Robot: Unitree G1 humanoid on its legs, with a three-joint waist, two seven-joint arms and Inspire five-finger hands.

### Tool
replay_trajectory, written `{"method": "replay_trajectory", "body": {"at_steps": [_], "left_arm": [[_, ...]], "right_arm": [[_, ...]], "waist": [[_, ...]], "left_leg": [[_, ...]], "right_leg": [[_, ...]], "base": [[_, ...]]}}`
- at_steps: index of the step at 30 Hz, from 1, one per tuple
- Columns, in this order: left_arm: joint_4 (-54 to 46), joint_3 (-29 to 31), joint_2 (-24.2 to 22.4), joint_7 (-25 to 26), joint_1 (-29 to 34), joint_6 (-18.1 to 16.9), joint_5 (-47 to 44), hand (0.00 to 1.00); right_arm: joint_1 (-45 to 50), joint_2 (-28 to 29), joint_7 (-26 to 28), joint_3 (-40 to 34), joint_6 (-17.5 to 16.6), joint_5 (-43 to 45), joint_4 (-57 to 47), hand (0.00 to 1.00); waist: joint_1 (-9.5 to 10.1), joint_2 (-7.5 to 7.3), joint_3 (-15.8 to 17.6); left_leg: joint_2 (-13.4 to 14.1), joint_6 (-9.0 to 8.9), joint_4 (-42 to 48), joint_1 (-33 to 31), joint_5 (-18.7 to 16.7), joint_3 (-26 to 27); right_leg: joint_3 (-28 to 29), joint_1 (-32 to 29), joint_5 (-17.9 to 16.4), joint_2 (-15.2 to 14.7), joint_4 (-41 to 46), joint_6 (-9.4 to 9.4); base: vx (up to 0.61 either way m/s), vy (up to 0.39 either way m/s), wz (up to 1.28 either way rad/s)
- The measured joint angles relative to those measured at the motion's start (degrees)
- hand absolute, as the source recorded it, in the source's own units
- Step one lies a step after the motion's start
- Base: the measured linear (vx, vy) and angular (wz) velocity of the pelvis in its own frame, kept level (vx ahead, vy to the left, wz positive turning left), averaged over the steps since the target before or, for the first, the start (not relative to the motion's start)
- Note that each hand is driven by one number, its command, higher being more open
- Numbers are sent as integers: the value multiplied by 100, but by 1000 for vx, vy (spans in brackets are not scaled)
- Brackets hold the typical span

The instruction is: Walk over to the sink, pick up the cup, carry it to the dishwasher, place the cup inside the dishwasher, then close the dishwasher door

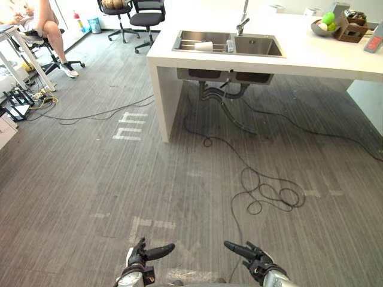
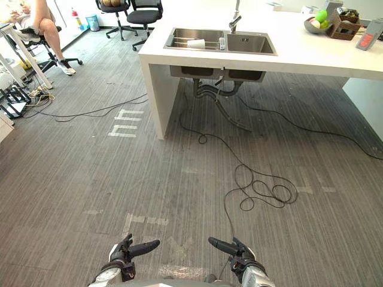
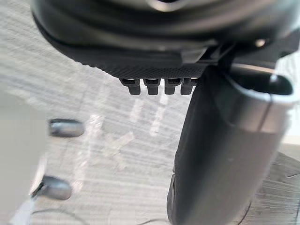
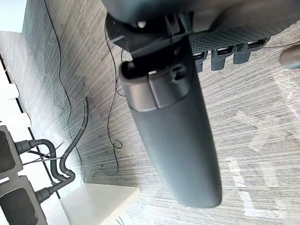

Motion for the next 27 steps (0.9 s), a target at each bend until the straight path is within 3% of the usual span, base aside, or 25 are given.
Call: {"method": "replay_trajectory", "body": {"at_steps": [16,18,19,21,25,27], "left_arm": [[266,-13,19,-257,84,12,-149,100],[295,-27,25,-292,59,5,-207,100],[296,-50,80,-353,20,3,-260,100],[299,-69,144,-366,-18,-38,-329,100],[299,-87,283,-322,-130,-158,-541,100],[294,-85,272,-317,-135,-156,-586,100]], "right_arm": [[180,32,-207,-241,163,138,41,100],[177,32,-250,-319,227,144,46,100],[179,24,-286,-332,251,231,45,100],[175,25,-322,-331,270,309,49,100],[70,-25,-326,-436,279,366,54,100],[149,-5,-259,-553,271,515,24,100]], "waist": [[-8,1,2],[-11,2,20],[-21,-79,98],[-29,-158,193],[-101,-338,598],[-161,-263,672]], "left_leg": [[17,81,-54,-8,5,175],[20,128,-44,-51,-45,181],[-35,199,7,-54,-93,185],[-144,265,81,-46,-116,197],[-377,509,250,335,-326,189],[-191,519,683,352,-698,138]], "right_leg": [[142,-143,-45,21,102,-54],[123,-442,-380,-74,702,-56],[116,-809,-806,-303,1580,127],[124,-1192,-1106,-588,2537,317],[144,-2074,-1180,-1361,4908,411],[223,-2291,-1307,-1268,4357,357]], "base": [[-20,3,-5],[15,14,5],[33,40,11],[28,59,4],[58,61,2],[132,43,11]]}}
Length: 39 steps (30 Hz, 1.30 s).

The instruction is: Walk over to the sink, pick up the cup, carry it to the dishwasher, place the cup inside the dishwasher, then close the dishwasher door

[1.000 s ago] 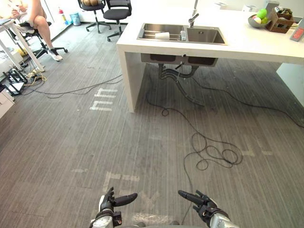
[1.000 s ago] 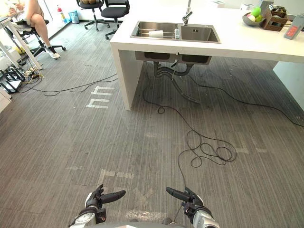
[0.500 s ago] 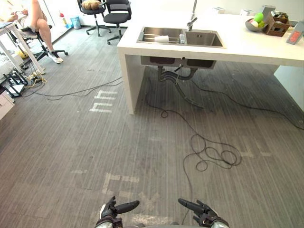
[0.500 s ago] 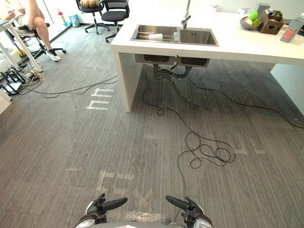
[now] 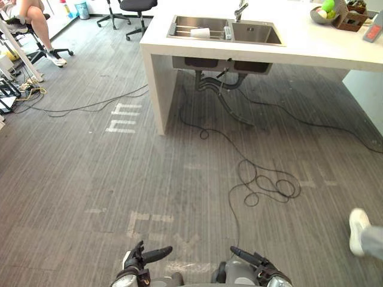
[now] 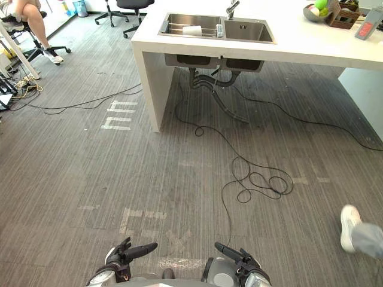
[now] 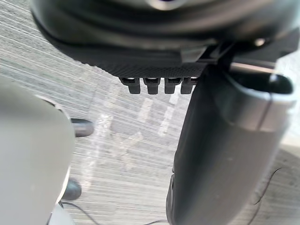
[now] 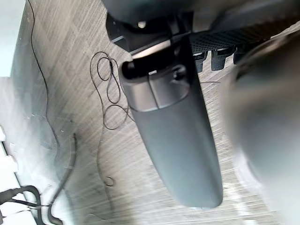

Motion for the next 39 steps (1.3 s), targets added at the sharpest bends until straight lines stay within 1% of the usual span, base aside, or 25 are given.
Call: {"method": "replay_trajectory", "body": {"at_steps": [2,4,6,8,9,11,12,13,14,15,16,19,20,21,24,26,27,29,30,31,32,33,34,35,39], "left_arm": [[-1,-3,6,-11,-31,16,4,100],[-69,-3,-17,-10,-153,82,-2,100],[-264,-1,-42,-7,-199,124,-119,100],[-320,2,-60,-11,-229,134,-282,100],[-322,13,-85,-14,-274,134,-316,100],[-477,-6,-173,-58,-384,120,-350,100],[-523,-17,-175,-74,-410,94,-334,100],[-560,-16,-188,-77,-447,43,-329,100],[-563,-16,-228,-74,-465,34,-329,100],[-553,-19,-247,-73,-471,13,-331,100],[-550,-28,-326,-78,-456,-14,-331,100],[-641,-28,-545,-20,-447,-308,-326,100],[-828,-24,-545,28,-426,-455,-327,100],[-965,-24,-524,97,-419,-498,-332,100],[-2019,-18,-478,255,-363,-651,-332,100],[-2928,14,-430,376,-313,-753,-329,100],[-3382,62,-434,404,-293,-764,-328,100],[-3916,121,-439,459,-180,-765,-325,100],[-4284,213,-444,464,-60,-765,-325,100],[-4605,286,-445,470,60,-776,-325,100],[-4718,336,-424,466,99,-795,-325,100],[-4761,449,-362,443,73,-813,-326,100],[-4797,611,-306,437,-2,-809,-330,100],[-4889,687,-319,425,-44,-809,-332,100],[-5766,684,-392,413,79,-761,-307,100]], "right_arm": [[16,28,43,-25,-11,6,-31,100],[47,102,83,-157,-16,12,-76,100],[63,142,174,-349,-15,4,-97,100],[87,153,272,-413,-16,-9,-104,100],[81,132,302,-475,-13,-21,-101,100],[-12,29,339,-701,-14,22,-112,100],[-33,0,342,-714,0,65,-110,100],[-73,-51,340,-750,80,179,-104,100],[-86,-96,338,-800,199,289,-90,100],[-112,-95,340,-836,258,290,-63,100],[-115,-170,351,-914,357,293,-27,100],[-23,-295,360,-994,413,277,33,100],[-3,-354,372,-959,415,274,109,100],[-1,-360,388,-957,403,277,139,100],[60,-465,478,-959,276,285,159,100],[18,-543,484,-955,218,303,141,100],[7,-592,480,-937,186,333,107,100],[39,-696,450,-826,173,516,85,100],[126,-720,441,-794,184,614,67,100],[309,-720,446,-802,225,754,11,100],[381,-704,444,-818,242,794,21,100],[412,-623,441,-868,286,879,61,100],[408,-498,476,-931,325,929,67,100],[383,-444,503,-1028,331,927,63,100],[306,-416,501,-1159,408,894,243,100]], "waist": [[-13,5,4],[-96,2,15],[-96,1,113],[-111,-13,148],[-108,-26,184],[-197,250,230],[-208,277,216],[-217,331,180],[-217,388,93],[-193,392,90],[-211,461,42],[-242,777,-47],[-196,843,-59],[-178,840,-43],[-59,773,1],[102,734,41],[187,729,78],[273,784,112],[323,875,116],[355,1081,67],[368,1164,25],[388,1109,25],[383,859,20],[395,775,53],[535,721,94]], "left_leg": [[113,-49,168,0,-144,-16],[307,-207,436,9,-403,-173],[406,-435,777,151,-717,-224],[495,-626,1127,288,-1155,-307],[563,-717,1244,379,-1329,-331],[953,-877,1272,471,-1664,-426],[1033,-860,1223,479,-1715,-451],[1148,-648,1110,515,-1834,-470],[1242,-462,1165,537,-1756,-490],[1263,-534,1394,470,-1589,-488],[1360,-572,2139,125,-1241,-465],[1822,-968,4390,-926,245,-426],[2031,-791,5380,-1372,93,-294],[2053,-710,5690,-1547,-32,-221],[1536,-649,5190,-2322,-480,-27],[1063,-620,3743,-2772,-489,146],[765,-719,2722,-2899,-289,122],[551,-844,1494,-2864,232,82],[517,-1055,710,-2727,747,102],[689,-1123,438,-2571,1083,173],[770,-687,480,-2524,1633,141],[772,-133,686,-2491,1989,170],[535,-123,718,-2513,1812,210],[413,-73,749,-2564,1725,228],[192,17,1482,-2835,1080,309]], "right_leg": [[97,-82,71,118,-641,-34],[238,-65,719,289,-2409,21],[345,-6,981,308,-3321,57],[455,133,917,297,-3318,111],[474,176,1188,314,-3237,102],[422,-228,1309,494,-2143,146],[415,-376,1294,543,-1865,116],[372,-649,1170,606,-1336,-87],[300,-798,953,671,-1003,-437],[294,-823,855,679,-880,-591],[243,-762,701,717,-798,-698],[75,-62,372,890,-1231,-836],[42,367,350,1017,-1569,-863],[11,626,351,1043,-1752,-861],[-114,1674,381,988,-2619,-813],[-116,2031,351,872,-2913,-709],[-99,2216,284,767,-2978,-600],[-51,2476,129,707,-2986,-437],[-17,2728,-56,772,-2970,-298],[17,2996,-363,998,-2851,-163],[57,3094,-540,1077,-2722,-113],[106,3208,-739,1012,-2571,-92],[150,3220,-851,817,-2598,-148],[184,3221,-885,719,-2662,-157],[505,3209,-841,442,-2492,-185]], "base": [[146,-8,8],[274,-92,31],[382,-208,18],[375,-264,16],[388,-302,26],[444,-328,31],[425,-311,23],[561,-363,12],[494,-292,1],[612,-359,-8],[545,-297,0],[551,-234,17],[533,-174,10],[505,-134,15],[446,-56,19],[410,30,-2],[368,59,-6],[382,117,-15],[510,197,-19],[453,193,-17],[375,174,-14],[316,149,2],[351,147,12],[382,147,25],[320,125,6]]}}
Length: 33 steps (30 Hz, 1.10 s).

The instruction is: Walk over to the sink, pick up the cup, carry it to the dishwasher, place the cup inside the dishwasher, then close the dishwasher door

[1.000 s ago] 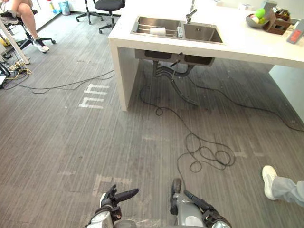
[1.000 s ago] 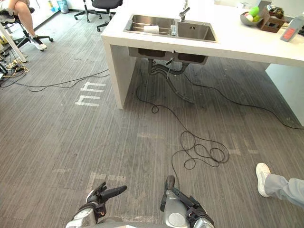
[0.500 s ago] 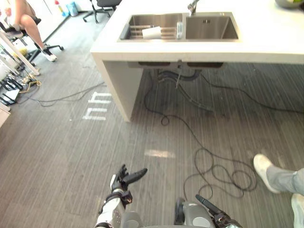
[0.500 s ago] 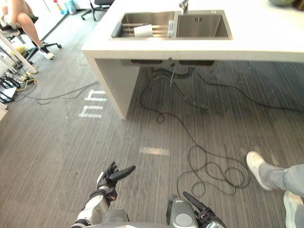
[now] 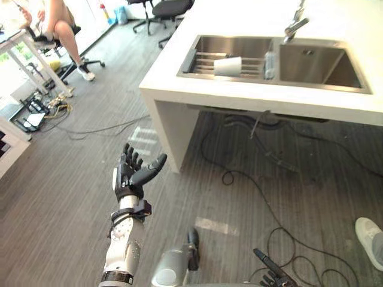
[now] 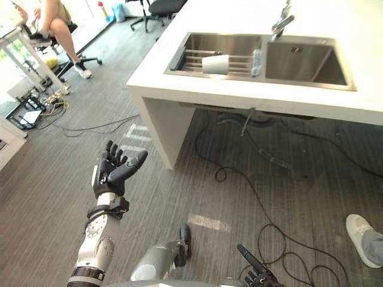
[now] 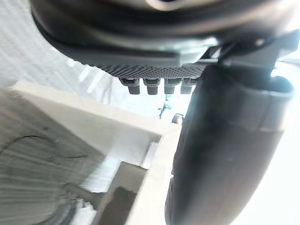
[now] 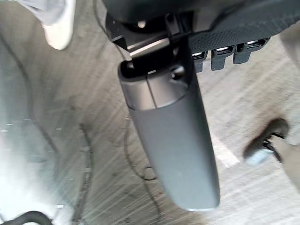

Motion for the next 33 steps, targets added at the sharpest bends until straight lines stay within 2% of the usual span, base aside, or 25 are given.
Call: {"method": "replay_trajectory", "body": {"at_steps": [1,3,4,5,6,7,8,9,11,12,13,14,15,16,17,18,19,20,22,23,25,28,31,32,33], "left_arm": [[-346,-17,-3,-3,-1,26,117,100],[-925,-15,0,-60,-12,58,213,100],[-1308,-14,26,-79,-56,84,293,100],[-1622,-15,88,-87,-105,93,398,100],[-1705,-17,126,-90,-142,93,444,100],[-1743,-8,235,-75,-240,94,443,100],[-1700,42,338,-15,-332,97,440,100],[-1680,64,370,20,-360,98,438,100],[-1578,111,441,41,-474,65,416,100],[-1425,90,544,32,-599,19,411,100],[-1234,79,702,25,-734,13,373,100],[-1161,82,812,31,-765,13,325,100],[-1050,103,1038,60,-760,7,288,100],[-994,135,1157,61,-754,-3,208,100],[-991,233,1232,29,-747,-81,61,100],[-992,299,1251,17,-736,-168,12,100],[-1002,450,1260,-2,-699,-339,-107,100],[-1049,594,1081,11,-659,-438,-141,100],[-1176,466,903,13,-650,-405,-124,100],[-1361,265,900,6,-656,-322,-30,100],[-1469,-28,900,0,-810,-117,267,100],[-1242,-180,892,41,-919,179,440,100],[-970,-199,781,204,-870,257,446,100],[-871,-210,733,219,-847,264,441,100],[-792,-234,730,225,-760,266,436,100]], "right_arm": [[19,-2,2,-94,27,0,-4,100],[29,-9,-16,-97,-21,-27,-26,100],[-13,6,-69,-105,-93,-64,-29,100],[-46,13,-128,-106,-141,-112,-47,100],[-52,32,-160,-102,-155,-127,-85,100],[-61,52,-184,-114,-240,-180,-169,100],[-82,98,-183,-276,-292,-223,-274,100],[-92,125,-182,-349,-313,-222,-307,100],[-126,107,-199,-374,-338,-212,-354,100],[-148,97,-202,-381,-338,-194,-355,100],[-155,126,-200,-553,-325,-173,-339,100],[-153,159,-198,-655,-311,-177,-315,100],[-78,198,-184,-802,-281,-204,-267,100],[70,195,-155,-752,-199,-282,-217,100],[288,250,-98,-683,-64,-417,-97,100],[394,322,-55,-740,-36,-395,-55,100],[606,471,45,-874,-42,-393,-15,100],[602,412,119,-937,-37,-451,-26,100],[629,312,204,-981,-26,-604,-34,100],[619,293,222,-993,6,-766,-29,100],[567,314,338,-1056,29,-992,-11,100],[390,297,342,-1099,69,-1098,115,100],[334,283,345,-1074,178,-1049,158,100],[338,251,334,-1040,223,-1046,191,100],[366,212,334,-918,299,-1053,188,100]], "waist": [[26,-20,-20],[2,-118,-102],[-8,-165,-161],[-23,-285,-229],[-34,-308,-251],[-39,-332,-248],[-101,-336,-247],[-138,-329,-249],[-176,-302,-245],[-181,-265,-229],[-268,-265,-226],[-313,-254,-219],[-321,-234,-200],[-316,-235,-201],[-292,-315,-248],[-274,-399,-293],[-247,-609,-442],[-206,-479,-490],[-205,-261,-577],[-189,-180,-651],[-219,-187,-690],[-334,-176,-696],[-354,-149,-679],[-363,-113,-638],[-351,-157,-505]], "left_leg": [[-79,53,9,70,-104,38],[-250,71,-235,205,-121,65],[-345,111,-412,355,-144,98],[-449,163,-558,503,-194,130],[-487,166,-684,646,-202,149],[-518,165,-941,979,-205,145],[-507,143,-1084,1248,-239,103],[-484,120,-1148,1356,-258,81],[-313,24,-1236,1595,-358,10],[-162,-65,-1166,1664,-467,-48],[3,-154,-975,1687,-606,-168],[95,-217,-834,1699,-705,-232],[304,-368,-507,1763,-917,-351],[459,-496,-236,1836,-1149,-462],[571,-678,47,1892,-1416,-623],[575,-781,130,1908,-1547,-694],[532,-968,212,1913,-1748,-766],[762,-1148,328,1890,-1906,-769],[1088,-1190,157,1927,-1887,-882],[1205,-1160,-155,2088,-1750,-945],[1282,-1122,-471,2181,-1552,-911],[1273,-1072,-565,2236,-1264,-819],[1327,-1053,584,1737,-1207,-808],[1415,-1072,1295,1474,-1076,-830],[1476,-1101,2259,1077,-1219,-867]], "right_leg": [[43,-156,9,-112,467,-7],[175,-746,196,-368,1636,298],[361,-1195,501,-574,2487,861],[513,-1584,962,-757,3225,1122],[546,-1723,1249,-843,3504,1114],[495,-1932,1544,-982,4032,1074],[250,-2207,1165,-1124,4452,690],[69,-2339,896,-1180,4473,431],[-428,-2731,457,-1144,3664,211],[-498,-2944,466,-1011,2645,208],[-372,-3031,739,-899,1484,225],[-314,-3037,920,-866,1016,216],[-257,-3057,1230,-812,557,163],[-255,-3038,1469,-794,571,134],[-211,-3026,1887,-774,813,45],[-183,-3025,2173,-765,956,-46],[-262,-2956,2317,-766,1090,-111],[-313,-2875,1830,-580,994,64],[-494,-2882,1522,-252,1044,-49],[-532,-2876,1429,-67,1036,-184],[-607,-2877,1322,53,1031,-275],[-574,-2898,1156,108,1081,-295],[-568,-2713,1044,136,878,-307],[-612,-2465,1062,194,672,-338],[-660,-1982,1087,222,328,-373]], "base": [[225,87,0],[225,107,3],[236,93,-8],[237,73,-14],[319,83,-19],[275,59,-23],[317,42,-20],[184,-9,-13],[209,-75,-9],[285,-185,23],[292,-215,41],[273,-241,54],[233,-230,42],[309,-324,54],[267,-291,48],[369,-420,48],[477,-570,13],[458,-558,5],[372,-408,-7],[326,-299,-9],[297,-223,-2],[228,-145,-7],[134,-66,-2],[194,-18,18],[172,8,17]]}}
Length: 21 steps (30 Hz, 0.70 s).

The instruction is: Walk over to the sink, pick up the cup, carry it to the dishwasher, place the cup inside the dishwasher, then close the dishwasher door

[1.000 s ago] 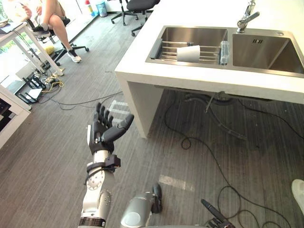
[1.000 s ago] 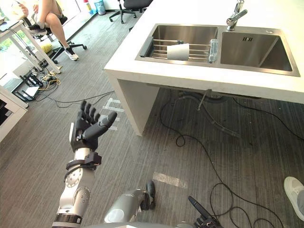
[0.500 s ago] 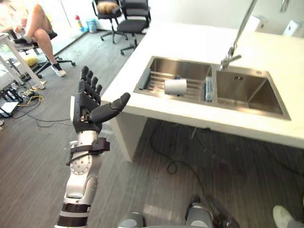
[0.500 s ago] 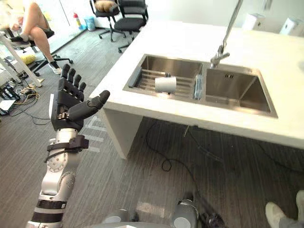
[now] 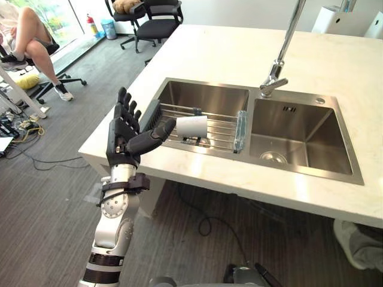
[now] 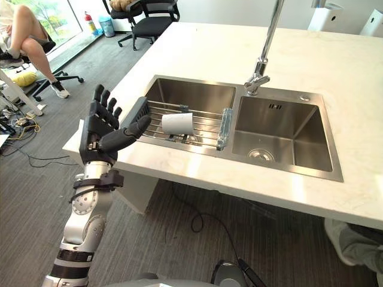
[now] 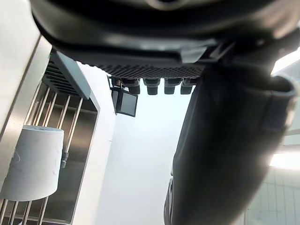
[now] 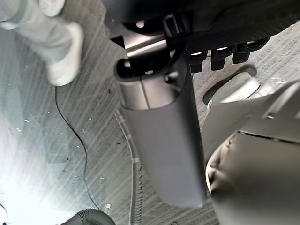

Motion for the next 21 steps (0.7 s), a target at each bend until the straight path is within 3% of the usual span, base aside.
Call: {"method": "replay_trajectory", "body": {"at_steps": [2,4,6,7,8,10,14,16,18,21], "left_arm": [[-26,-36,19,-67,84,0,1,100],[-208,-33,128,-99,186,0,-31,100],[-468,-30,222,-137,287,13,-148,100],[-737,-22,223,-209,376,23,-274,100],[-959,23,248,-325,447,18,-378,100],[-1057,119,351,-467,381,58,-516,100],[-1096,265,456,-544,439,118,-706,100],[-1249,190,483,-548,440,151,-749,100],[-1333,-61,525,-577,440,184,-791,100],[-1329,-371,595,-675,439,210,-795,100]], "right_arm": [[70,-77,1,156,89,-23,-7,100],[146,-134,0,342,129,-19,-89,100],[229,-192,-7,398,143,-13,-272,100],[406,-295,-2,443,162,7,-440,100],[448,-334,-31,408,146,17,-513,100],[420,-178,-14,384,182,121,-561,100],[356,-76,-215,402,157,404,-524,100],[360,-67,-285,456,145,446,-510,100],[386,-70,-327,453,146,429,-396,100],[387,0,-405,316,152,430,-312,100]], "waist": [[43,-12,77],[119,-34,170],[193,18,232],[286,218,183],[318,302,122],[339,120,101],[363,90,68],[343,74,11],[294,85,-185],[207,89,-332]], "left_leg": [[-236,61,-171,-333,-444,137],[-669,203,-1271,-702,-322,342],[-831,278,-2183,-775,309,486],[-807,251,-2657,-772,1612,582],[-801,741,-2536,-702,1668,713],[-1059,764,-2572,-721,1504,779],[-1339,849,-2794,-570,1165,1027],[-1442,758,-3206,-434,1272,1070],[-1461,718,-3676,-285,1620,1080],[-1458,734,-4149,-103,1883,1062]], "right_leg": [[-59,432,-10,-48,-283,14],[-53,705,-94,-224,-383,152],[17,830,-231,-344,-244,362],[177,840,-485,-272,95,581],[291,854,-804,-322,429,681],[543,696,-915,-617,595,779],[772,700,-976,-900,468,981],[852,704,-906,-908,258,947],[794,764,-743,-839,-42,998],[744,852,-636,-739,-295,995]], "base": [[205,31,14],[226,100,-1],[186,142,-28],[262,227,-46],[335,294,-34],[277,243,-13],[136,108,-19],[106,-4,-5],[107,-57,-1],[118,-80,-2]]}}
